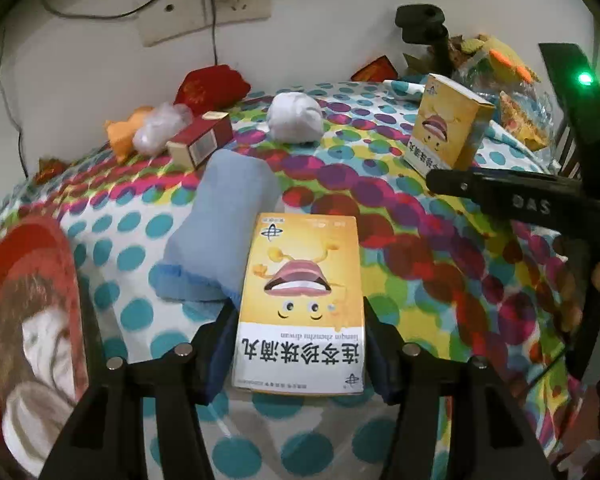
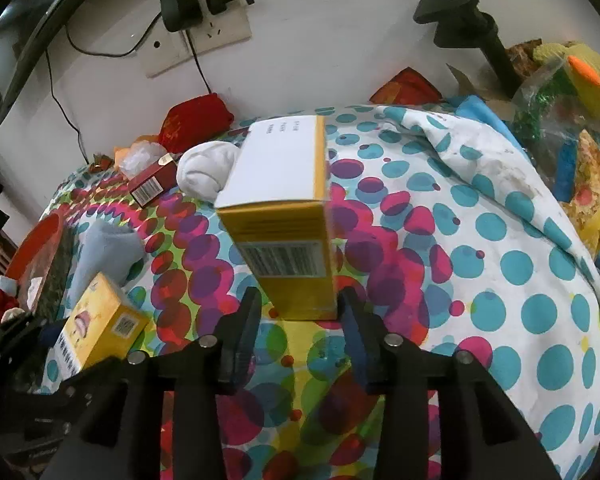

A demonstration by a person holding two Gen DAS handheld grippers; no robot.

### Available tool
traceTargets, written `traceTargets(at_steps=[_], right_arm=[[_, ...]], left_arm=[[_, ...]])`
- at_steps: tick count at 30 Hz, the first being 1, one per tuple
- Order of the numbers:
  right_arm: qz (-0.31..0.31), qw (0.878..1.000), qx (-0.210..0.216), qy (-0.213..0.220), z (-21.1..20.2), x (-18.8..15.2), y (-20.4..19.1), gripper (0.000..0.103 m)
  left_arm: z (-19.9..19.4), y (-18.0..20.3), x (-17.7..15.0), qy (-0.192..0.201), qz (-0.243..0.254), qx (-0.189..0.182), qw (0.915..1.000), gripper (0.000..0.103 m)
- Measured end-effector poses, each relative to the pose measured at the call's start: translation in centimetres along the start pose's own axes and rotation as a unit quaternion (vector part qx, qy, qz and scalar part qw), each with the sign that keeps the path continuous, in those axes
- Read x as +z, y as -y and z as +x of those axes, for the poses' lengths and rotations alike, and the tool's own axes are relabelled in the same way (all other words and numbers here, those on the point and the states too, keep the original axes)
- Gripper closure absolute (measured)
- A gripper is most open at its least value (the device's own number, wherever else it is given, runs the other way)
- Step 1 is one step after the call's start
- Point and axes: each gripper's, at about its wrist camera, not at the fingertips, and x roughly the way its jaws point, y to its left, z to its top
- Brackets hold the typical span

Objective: Organize objects
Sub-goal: 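Grasp the yellow cartoon-mouth box with the left gripper while the right holds its box, then lift the cartoon-mouth box with the left gripper while the right holds its box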

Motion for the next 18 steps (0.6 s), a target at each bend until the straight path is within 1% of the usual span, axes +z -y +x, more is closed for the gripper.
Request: traceTargets(at_steps=[3, 7, 8, 9, 10, 11, 12, 13, 14, 18], right_arm=[[0.0, 1.0, -0.004, 0.001, 0.1, 0.0, -0.1, 0.062], [0.014, 1.0, -0.016, 0.013, 0.0, 0.3, 0.5, 0.062], [0.012, 1.0, -0.021, 0.016, 0.0, 0.4, 0.5, 0.06], [0.011, 0.999, -0.028, 0.02, -0.1, 0.5, 0.5, 0.059], [0.008, 0.999, -0.032, 0.023, 0.0, 0.7, 0.4, 0.059], [0.003, 0.999, -0.033, 0.025, 0.0, 0.8, 0.2, 0.059], [-0.002, 0.999, -0.032, 0.027, 0.1, 0.9, 0.0, 0.061], [-0.007, 0.999, -0.036, 0.031, 0.0, 1.0, -0.2, 0.072], [-0.01, 0.999, -0.04, 0.035, -0.1, 0.9, -0.4, 0.074], [-0.014, 0.998, -0.04, 0.048, -1.0, 0.4, -0.8, 0.074]], left_arm=[[-0.5, -0.1, -1.0, 0.017, -0.003, -0.003, 0.9998, 0.045], [-0.7, -0.3, -0.9, 0.016, -0.003, -0.011, 0.9998, 0.044], [-0.7, -0.3, -1.0, 0.016, -0.003, -0.013, 0.9998, 0.044], [-0.7, -0.4, -1.0, 0.015, -0.003, -0.015, 0.9998, 0.043], [-0.7, -0.4, -1.1, 0.015, -0.003, -0.015, 0.9998, 0.038], [-0.7, -0.4, -1.2, 0.012, -0.004, -0.019, 0.9997, 0.037], [-0.7, -0.5, -1.3, 0.012, -0.003, -0.021, 0.9997, 0.037], [-0.8, -0.5, -1.4, 0.012, 0.0, -0.021, 0.9997, 0.036], [-0.9, -0.4, -1.5, 0.012, 0.002, -0.022, 0.9997, 0.036], [-1.2, -0.4, -1.9, 0.012, 0.006, -0.027, 0.9996, 0.035]])
